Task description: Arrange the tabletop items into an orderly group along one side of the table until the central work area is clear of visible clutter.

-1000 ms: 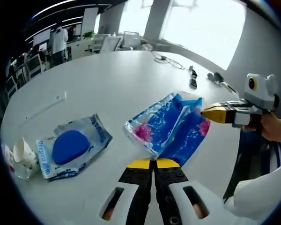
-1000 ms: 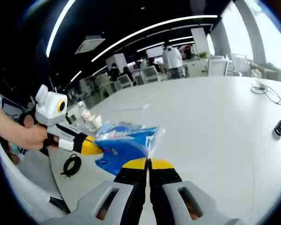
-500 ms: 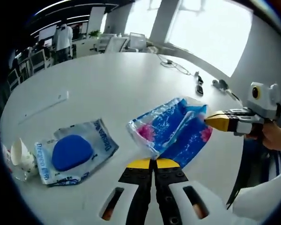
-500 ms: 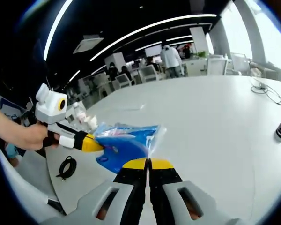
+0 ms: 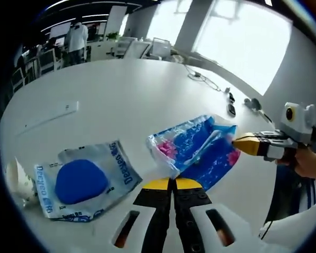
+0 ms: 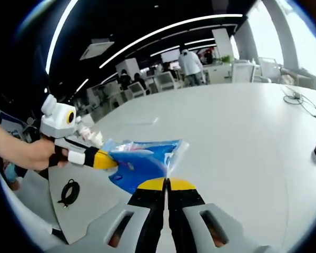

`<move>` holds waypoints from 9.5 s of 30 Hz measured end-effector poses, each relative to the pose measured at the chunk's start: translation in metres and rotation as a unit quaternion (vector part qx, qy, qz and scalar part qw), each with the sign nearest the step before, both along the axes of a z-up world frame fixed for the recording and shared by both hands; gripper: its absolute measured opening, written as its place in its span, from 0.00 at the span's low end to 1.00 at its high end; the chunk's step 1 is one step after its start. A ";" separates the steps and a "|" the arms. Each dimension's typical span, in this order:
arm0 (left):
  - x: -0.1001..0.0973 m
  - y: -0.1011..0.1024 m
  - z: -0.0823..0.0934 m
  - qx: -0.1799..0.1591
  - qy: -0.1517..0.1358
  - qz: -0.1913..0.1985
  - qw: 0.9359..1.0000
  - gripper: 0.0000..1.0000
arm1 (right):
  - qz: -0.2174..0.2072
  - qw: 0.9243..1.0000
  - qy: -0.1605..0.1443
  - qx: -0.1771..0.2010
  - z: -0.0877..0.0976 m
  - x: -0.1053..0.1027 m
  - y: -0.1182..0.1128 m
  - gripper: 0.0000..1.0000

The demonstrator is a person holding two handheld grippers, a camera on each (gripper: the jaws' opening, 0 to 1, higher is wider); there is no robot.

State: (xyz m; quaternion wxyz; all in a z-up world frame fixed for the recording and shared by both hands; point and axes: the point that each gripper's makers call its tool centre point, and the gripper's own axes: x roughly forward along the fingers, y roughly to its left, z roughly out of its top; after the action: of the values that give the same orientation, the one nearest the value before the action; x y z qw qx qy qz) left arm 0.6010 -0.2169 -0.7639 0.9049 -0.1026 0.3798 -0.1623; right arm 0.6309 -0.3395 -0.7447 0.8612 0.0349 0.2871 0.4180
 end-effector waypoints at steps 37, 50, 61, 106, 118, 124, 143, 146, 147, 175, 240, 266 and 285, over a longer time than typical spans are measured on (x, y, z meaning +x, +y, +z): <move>0.048 0.015 -0.033 -0.013 0.026 0.028 0.999 0.00 | 0.010 1.000 0.014 -0.021 -0.036 0.051 0.018 0.00; 0.051 0.018 -0.041 -0.010 0.030 0.034 0.999 0.00 | 0.019 0.999 0.020 -0.025 -0.054 0.057 0.023 0.00; 0.052 0.018 -0.049 -0.010 0.036 0.040 0.999 0.00 | 0.023 0.999 0.025 -0.030 -0.064 0.061 0.023 0.00; 0.051 0.016 -0.049 -0.006 0.030 0.043 0.999 0.02 | 0.026 0.998 0.019 -0.048 -0.080 0.056 0.023 0.17; 0.061 0.012 -0.016 0.000 -0.044 0.041 0.998 0.39 | 0.016 0.999 -0.026 -0.027 -0.058 0.059 0.025 0.43; 0.057 0.016 -0.003 -0.003 -0.062 0.040 0.997 0.53 | 0.016 0.999 -0.034 -0.029 -0.049 0.057 0.025 0.48; 0.033 0.035 0.019 0.030 -0.081 0.020 0.996 0.74 | 0.022 0.998 -0.043 -0.036 -0.021 0.042 0.028 0.61; 0.028 0.037 0.024 0.032 -0.083 0.018 0.996 0.73 | 0.024 0.998 -0.048 -0.036 -0.015 0.039 0.030 0.60; 0.027 0.037 0.025 0.027 -0.082 0.018 0.996 0.72 | 0.026 0.998 -0.049 -0.037 -0.013 0.037 0.031 0.60; -0.028 0.081 0.058 0.039 -0.095 0.011 0.995 0.68 | 0.026 0.994 -0.084 -0.060 0.026 0.000 0.030 0.58; -0.175 0.203 0.020 0.032 -0.054 0.082 0.995 0.63 | 0.050 0.994 -0.059 -0.071 0.002 -0.106 0.120 0.59; -0.216 0.220 -0.009 0.027 -0.018 0.105 0.994 0.62 | 0.105 0.991 -0.040 -0.074 -0.015 -0.140 0.173 0.58; -0.229 0.209 -0.031 0.028 0.013 0.087 0.996 0.59 | 0.169 0.983 -0.007 -0.071 -0.037 -0.185 0.221 0.55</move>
State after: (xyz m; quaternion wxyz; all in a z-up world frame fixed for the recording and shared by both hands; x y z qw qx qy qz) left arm 0.3724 -0.0084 -0.7944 0.9132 -0.1117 0.3855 -0.0704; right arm 0.4462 -0.1181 -0.7816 0.7802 -0.0788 0.3118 0.5365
